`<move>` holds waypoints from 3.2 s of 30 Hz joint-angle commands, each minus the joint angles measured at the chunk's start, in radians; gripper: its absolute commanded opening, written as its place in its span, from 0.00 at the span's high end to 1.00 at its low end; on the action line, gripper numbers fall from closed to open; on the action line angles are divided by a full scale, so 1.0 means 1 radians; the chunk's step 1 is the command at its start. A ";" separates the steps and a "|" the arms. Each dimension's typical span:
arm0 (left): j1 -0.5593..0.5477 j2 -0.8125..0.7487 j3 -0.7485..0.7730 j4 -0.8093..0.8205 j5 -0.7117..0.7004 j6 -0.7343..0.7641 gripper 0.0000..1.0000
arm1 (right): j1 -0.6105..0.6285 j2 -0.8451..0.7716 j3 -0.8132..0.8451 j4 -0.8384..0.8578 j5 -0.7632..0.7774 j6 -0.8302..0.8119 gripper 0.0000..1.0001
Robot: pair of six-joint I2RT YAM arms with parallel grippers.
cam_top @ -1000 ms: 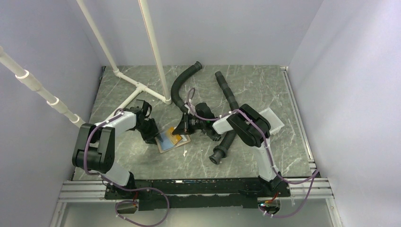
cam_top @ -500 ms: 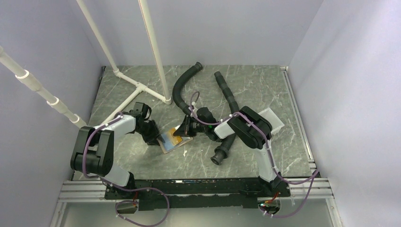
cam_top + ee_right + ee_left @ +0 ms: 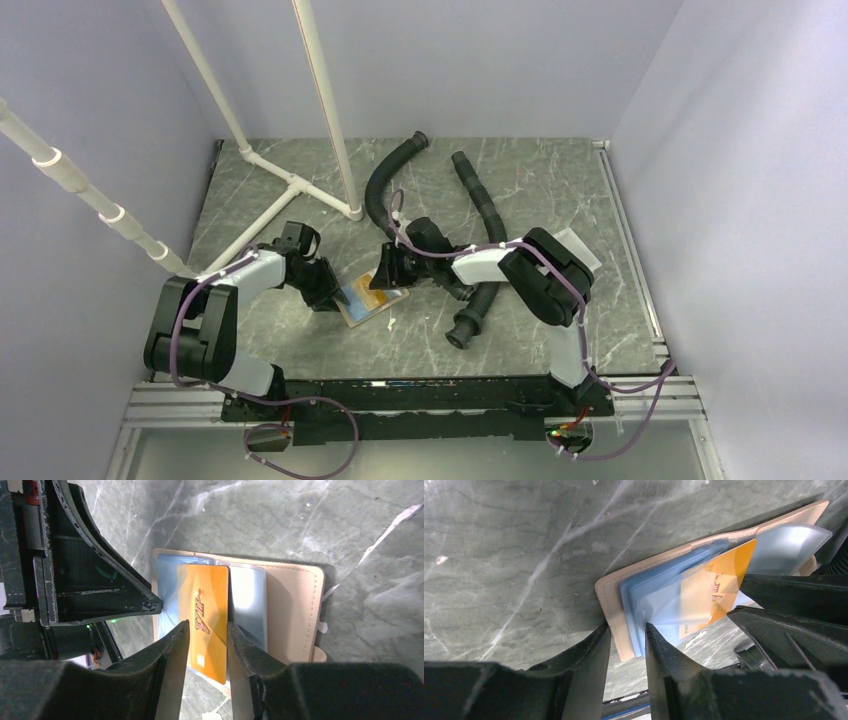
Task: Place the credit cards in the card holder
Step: Insert the credit card into the card holder.
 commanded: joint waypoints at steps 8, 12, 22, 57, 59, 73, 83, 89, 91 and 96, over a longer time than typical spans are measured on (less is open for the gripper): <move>-0.014 -0.013 -0.052 0.005 0.005 -0.019 0.63 | 0.061 0.043 0.059 0.093 -0.157 0.017 0.76; -0.016 -0.066 -0.049 -0.023 -0.019 -0.023 0.59 | 0.058 0.048 0.045 0.110 -0.152 0.027 0.76; -0.014 -0.280 -0.068 -0.122 -0.067 -0.070 0.24 | 0.046 0.001 0.049 -0.052 -0.086 -0.098 0.71; -0.014 -0.138 -0.105 -0.007 -0.070 -0.053 0.82 | 0.096 -0.001 0.109 -0.120 -0.071 -0.160 0.74; -0.014 -0.118 -0.108 0.023 -0.046 -0.063 0.84 | 0.111 0.011 0.127 -0.101 -0.088 -0.145 0.75; -0.025 -0.207 -0.075 -0.105 -0.119 -0.063 0.75 | 0.118 -0.059 0.124 -0.257 0.064 -0.254 0.68; -0.025 -0.292 -0.078 -0.128 -0.076 -0.091 0.59 | 0.120 -0.021 0.179 -0.281 0.064 -0.290 0.68; -0.024 -0.308 -0.078 -0.092 -0.037 -0.114 0.63 | 0.128 0.008 0.208 -0.286 0.068 -0.305 0.70; -0.019 -0.302 -0.077 -0.081 -0.026 -0.120 0.63 | 0.136 0.014 0.220 -0.294 0.079 -0.313 0.69; 0.005 -0.293 -0.094 -0.027 0.010 -0.141 0.67 | 0.154 0.044 0.249 -0.327 0.148 -0.333 0.70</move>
